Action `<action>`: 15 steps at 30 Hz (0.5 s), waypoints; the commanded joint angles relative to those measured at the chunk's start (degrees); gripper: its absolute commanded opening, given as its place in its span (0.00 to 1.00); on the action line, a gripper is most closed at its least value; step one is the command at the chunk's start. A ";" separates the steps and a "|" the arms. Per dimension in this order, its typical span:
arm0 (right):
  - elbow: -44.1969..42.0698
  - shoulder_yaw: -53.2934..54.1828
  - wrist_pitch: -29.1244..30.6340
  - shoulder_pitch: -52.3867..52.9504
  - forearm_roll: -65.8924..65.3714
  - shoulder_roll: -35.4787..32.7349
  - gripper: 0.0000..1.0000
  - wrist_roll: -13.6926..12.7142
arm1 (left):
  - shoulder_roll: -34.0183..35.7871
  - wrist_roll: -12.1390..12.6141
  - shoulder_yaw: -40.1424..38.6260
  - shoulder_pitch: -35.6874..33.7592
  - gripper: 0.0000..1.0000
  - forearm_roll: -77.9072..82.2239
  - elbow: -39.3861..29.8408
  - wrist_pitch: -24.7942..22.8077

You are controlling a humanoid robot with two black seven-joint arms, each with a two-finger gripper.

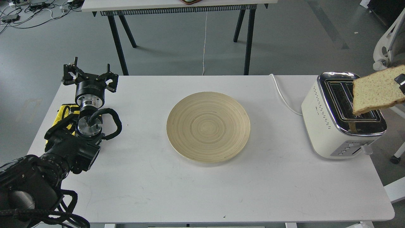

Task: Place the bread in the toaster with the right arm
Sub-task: 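Lower the bread slice into the toaster slot with the right gripper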

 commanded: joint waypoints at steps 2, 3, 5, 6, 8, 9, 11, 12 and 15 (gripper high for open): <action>-1.68 -0.14 0.00 0.22 -0.01 1.79 0.01 -0.02 | 0.00 0.00 -0.02 -0.02 1.00 0.02 0.00 0.00; -1.94 -0.14 0.00 0.22 -0.01 2.23 0.01 -0.02 | 0.00 0.00 0.06 -0.02 1.00 0.02 0.00 0.00; -2.38 -0.32 0.00 0.31 -0.01 2.93 0.01 -0.02 | 0.00 0.00 -0.02 -0.02 1.00 0.02 0.00 0.00; -2.47 -0.14 0.00 0.31 -0.01 3.19 0.01 -0.02 | 0.00 0.00 0.06 -0.02 1.00 0.02 0.00 0.00; -2.47 -0.14 0.00 0.48 -0.01 3.37 0.01 -0.02 | 0.00 0.00 -0.02 0.07 1.00 -0.06 0.00 0.00; -2.47 -0.14 0.00 0.66 -0.01 3.37 0.01 -0.02 | 0.00 0.00 -0.02 -0.02 1.00 -0.07 0.00 0.00; -2.47 -0.14 0.08 1.18 -0.10 3.72 0.02 -0.02 | 0.00 0.00 -0.02 -0.02 1.00 0.02 0.00 0.00; -2.56 -0.31 0.08 1.27 -0.10 3.98 0.02 -0.02 | 0.00 0.00 -0.02 0.07 1.00 0.02 0.00 0.00; -2.82 -0.31 0.17 1.45 -0.10 4.51 0.02 -0.02 | 0.00 0.00 0.06 -0.02 1.00 0.02 0.00 0.00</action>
